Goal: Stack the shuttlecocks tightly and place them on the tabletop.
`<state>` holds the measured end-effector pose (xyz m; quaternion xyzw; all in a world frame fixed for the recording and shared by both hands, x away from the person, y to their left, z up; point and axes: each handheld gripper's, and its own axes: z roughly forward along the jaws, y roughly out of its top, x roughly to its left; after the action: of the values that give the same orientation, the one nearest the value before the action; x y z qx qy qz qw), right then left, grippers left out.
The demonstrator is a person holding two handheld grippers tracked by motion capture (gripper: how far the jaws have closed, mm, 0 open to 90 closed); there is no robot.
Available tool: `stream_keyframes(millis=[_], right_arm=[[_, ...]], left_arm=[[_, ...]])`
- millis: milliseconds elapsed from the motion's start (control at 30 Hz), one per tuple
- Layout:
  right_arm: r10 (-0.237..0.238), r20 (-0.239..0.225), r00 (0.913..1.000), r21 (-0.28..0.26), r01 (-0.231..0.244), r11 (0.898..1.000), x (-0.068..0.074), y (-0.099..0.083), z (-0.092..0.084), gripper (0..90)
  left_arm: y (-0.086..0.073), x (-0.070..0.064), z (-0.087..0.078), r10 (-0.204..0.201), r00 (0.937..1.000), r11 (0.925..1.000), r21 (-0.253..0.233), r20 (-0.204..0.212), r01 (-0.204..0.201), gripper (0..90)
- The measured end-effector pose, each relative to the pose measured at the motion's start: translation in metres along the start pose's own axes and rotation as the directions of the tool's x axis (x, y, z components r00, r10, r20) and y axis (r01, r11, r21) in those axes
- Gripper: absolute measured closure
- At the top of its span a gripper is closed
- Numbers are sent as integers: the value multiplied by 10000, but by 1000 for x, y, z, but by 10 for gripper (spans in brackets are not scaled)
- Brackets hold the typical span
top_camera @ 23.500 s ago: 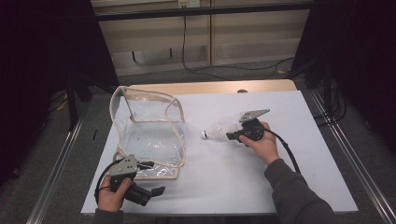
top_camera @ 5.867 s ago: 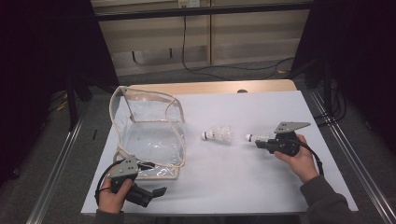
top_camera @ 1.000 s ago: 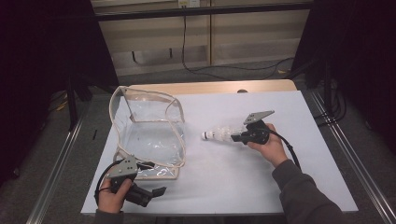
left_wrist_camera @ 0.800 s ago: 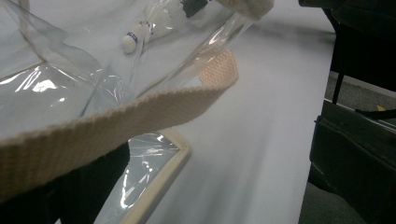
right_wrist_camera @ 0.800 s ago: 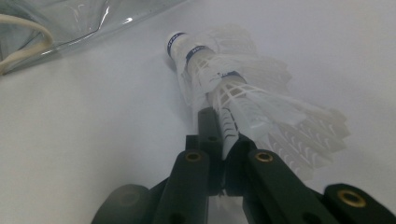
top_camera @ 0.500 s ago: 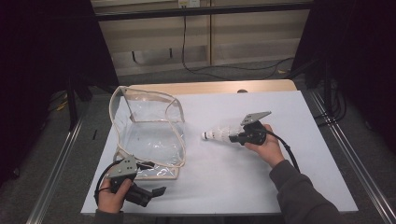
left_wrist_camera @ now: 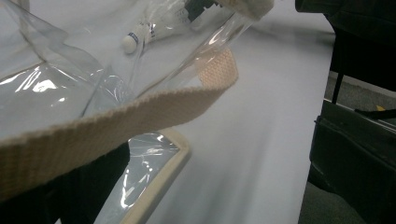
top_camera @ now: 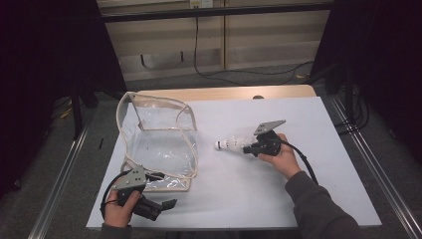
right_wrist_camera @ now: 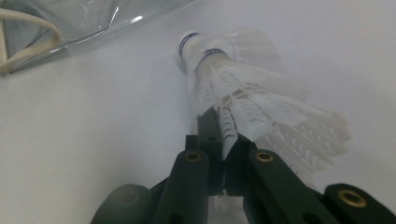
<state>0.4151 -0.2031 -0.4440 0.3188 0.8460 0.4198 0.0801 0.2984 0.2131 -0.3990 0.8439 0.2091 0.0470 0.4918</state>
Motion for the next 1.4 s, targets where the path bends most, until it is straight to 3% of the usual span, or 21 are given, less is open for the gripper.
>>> stream_keyframes(millis=[733,1067,1400], right_arm=[[196,113,9997,-147,-194,9997,3,-2,5,863],[329,546,9980,-150,-321,9994,0,-4,0,751],[630,657,9959,-389,-605,9974,-2,-10,-12,661]], left_arm=[[-1,0,0,2,10000,10000,13,-8,-2,49],[-1,-1,0,-38,10000,10000,11,-13,38,49],[-1,0,-1,-12,10000,10000,28,-52,13,49]])
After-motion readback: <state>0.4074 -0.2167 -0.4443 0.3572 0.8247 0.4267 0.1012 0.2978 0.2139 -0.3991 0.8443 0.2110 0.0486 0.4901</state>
